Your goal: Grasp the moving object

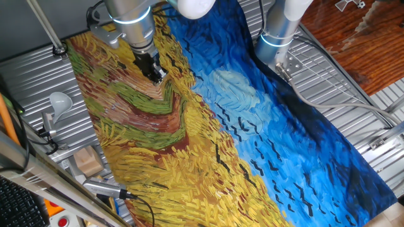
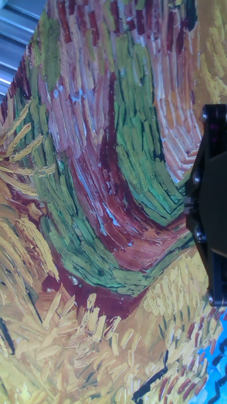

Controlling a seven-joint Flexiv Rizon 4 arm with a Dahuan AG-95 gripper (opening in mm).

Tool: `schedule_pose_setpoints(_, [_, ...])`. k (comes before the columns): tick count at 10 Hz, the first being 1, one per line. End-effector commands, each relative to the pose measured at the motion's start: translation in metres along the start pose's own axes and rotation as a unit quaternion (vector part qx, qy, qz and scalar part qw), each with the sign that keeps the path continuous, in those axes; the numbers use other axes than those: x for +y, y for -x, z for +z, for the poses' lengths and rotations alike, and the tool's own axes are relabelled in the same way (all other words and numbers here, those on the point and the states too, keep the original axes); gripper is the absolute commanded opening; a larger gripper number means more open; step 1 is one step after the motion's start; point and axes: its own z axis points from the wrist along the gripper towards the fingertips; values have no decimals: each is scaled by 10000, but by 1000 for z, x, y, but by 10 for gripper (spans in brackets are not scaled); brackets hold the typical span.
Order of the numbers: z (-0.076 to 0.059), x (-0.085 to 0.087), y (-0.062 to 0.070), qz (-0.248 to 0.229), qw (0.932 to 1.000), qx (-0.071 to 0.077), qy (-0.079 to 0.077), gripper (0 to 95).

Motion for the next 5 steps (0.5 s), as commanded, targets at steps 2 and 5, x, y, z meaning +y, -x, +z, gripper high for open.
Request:
schedule_pose_setpoints(2, [6, -13, 0, -95, 10000, 9, -8, 0])
schedule_pose_setpoints(5, [13, -37, 6, -265, 9996, 9, 2, 0])
